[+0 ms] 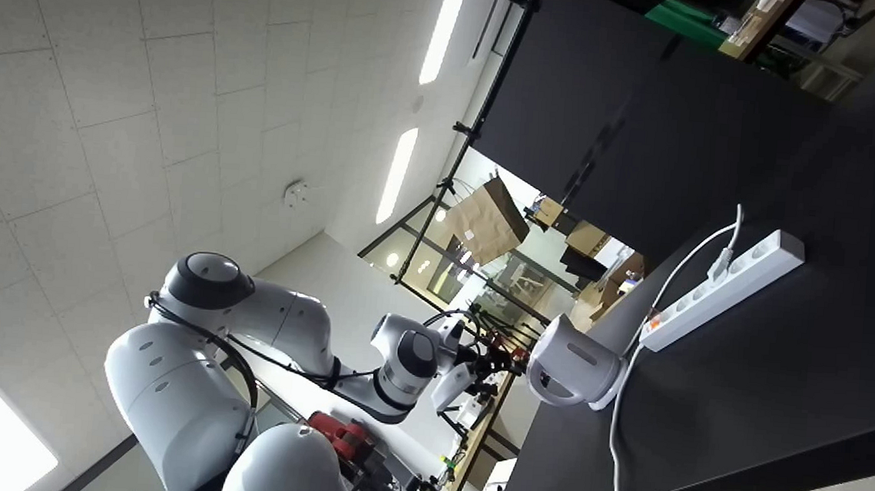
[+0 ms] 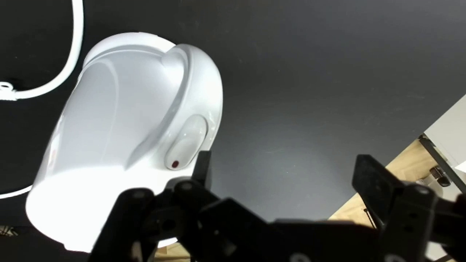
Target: Turn off the switch on the kettle
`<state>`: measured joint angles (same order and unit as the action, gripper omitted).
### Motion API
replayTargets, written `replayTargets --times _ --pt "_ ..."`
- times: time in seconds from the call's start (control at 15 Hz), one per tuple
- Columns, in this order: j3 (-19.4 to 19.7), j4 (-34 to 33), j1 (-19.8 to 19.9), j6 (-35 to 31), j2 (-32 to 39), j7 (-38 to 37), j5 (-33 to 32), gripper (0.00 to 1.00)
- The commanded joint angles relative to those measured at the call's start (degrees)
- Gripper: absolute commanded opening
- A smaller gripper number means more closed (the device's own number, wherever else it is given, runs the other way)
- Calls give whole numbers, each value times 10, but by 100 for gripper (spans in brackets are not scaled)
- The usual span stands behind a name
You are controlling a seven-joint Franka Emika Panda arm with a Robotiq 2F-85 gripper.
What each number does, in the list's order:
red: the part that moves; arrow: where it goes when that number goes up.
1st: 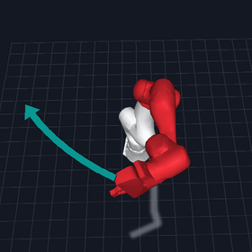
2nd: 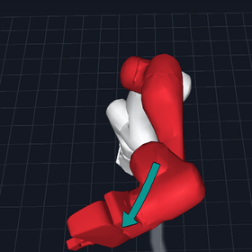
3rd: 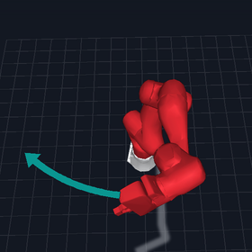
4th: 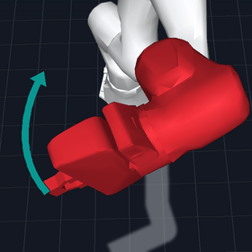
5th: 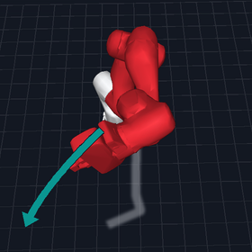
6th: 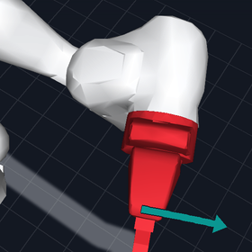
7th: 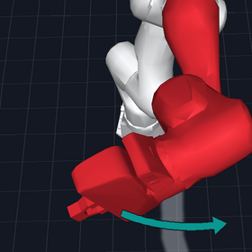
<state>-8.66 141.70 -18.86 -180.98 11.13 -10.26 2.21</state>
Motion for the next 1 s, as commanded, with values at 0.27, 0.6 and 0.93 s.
replayTargets --times 0.27,0.6,0.93 --pt "8 -16 -6 31 4 -16 6 100" --pt "7 -19 -6 40 6 -16 7 100" --pt "5 -20 -6 43 13 -15 6 100"
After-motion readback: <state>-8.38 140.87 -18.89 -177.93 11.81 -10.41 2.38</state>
